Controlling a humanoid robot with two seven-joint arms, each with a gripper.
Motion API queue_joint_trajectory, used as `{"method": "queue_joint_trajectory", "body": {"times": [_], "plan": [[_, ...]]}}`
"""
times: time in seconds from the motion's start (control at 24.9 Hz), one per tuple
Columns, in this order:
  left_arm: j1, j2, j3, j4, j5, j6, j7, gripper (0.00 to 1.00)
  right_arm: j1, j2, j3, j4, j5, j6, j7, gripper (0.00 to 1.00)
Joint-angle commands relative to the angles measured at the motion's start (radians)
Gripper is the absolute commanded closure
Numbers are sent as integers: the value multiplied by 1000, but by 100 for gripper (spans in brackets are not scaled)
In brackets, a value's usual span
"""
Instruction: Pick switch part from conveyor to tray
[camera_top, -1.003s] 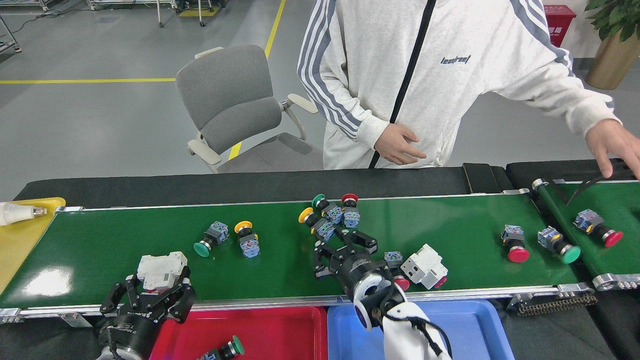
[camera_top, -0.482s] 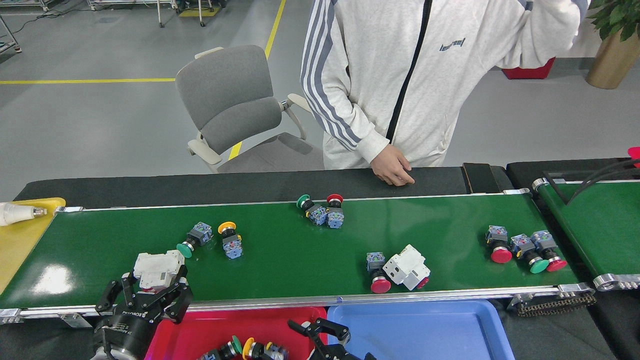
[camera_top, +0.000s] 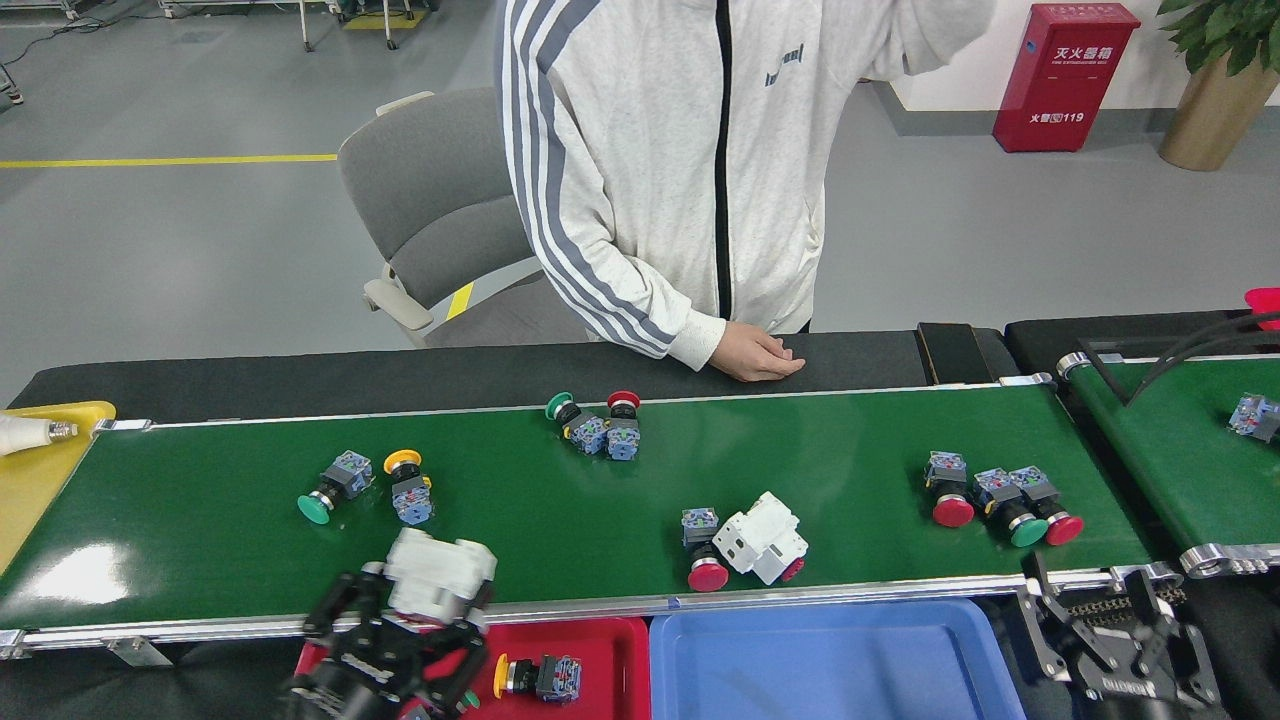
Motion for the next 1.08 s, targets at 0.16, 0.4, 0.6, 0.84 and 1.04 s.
{"method": "queue_joint_trajectory", "body": {"times": [0.16, 0.4, 0.6, 0.84, 1.04], "plan": [[21, -86, -193, -16, -96, 54, -4, 47, 2, -46, 4, -8, 2, -7, 0, 0], [35, -122, -277, -16, -96, 153, -1, 0, -27, -106, 79, -5, 11, -2, 135, 0], [29, -122, -216, -16, -96, 221, 6, 0, -104, -115, 136, 29, 36, 0, 194, 0], [10, -89, 202, -15, -93, 342, 8, 0, -188, -115, 203, 109, 80, 1, 251, 0], [3, 63, 493, 82, 19, 227, 6, 0, -216, -115, 246, 147, 87, 23, 265, 0]]}}
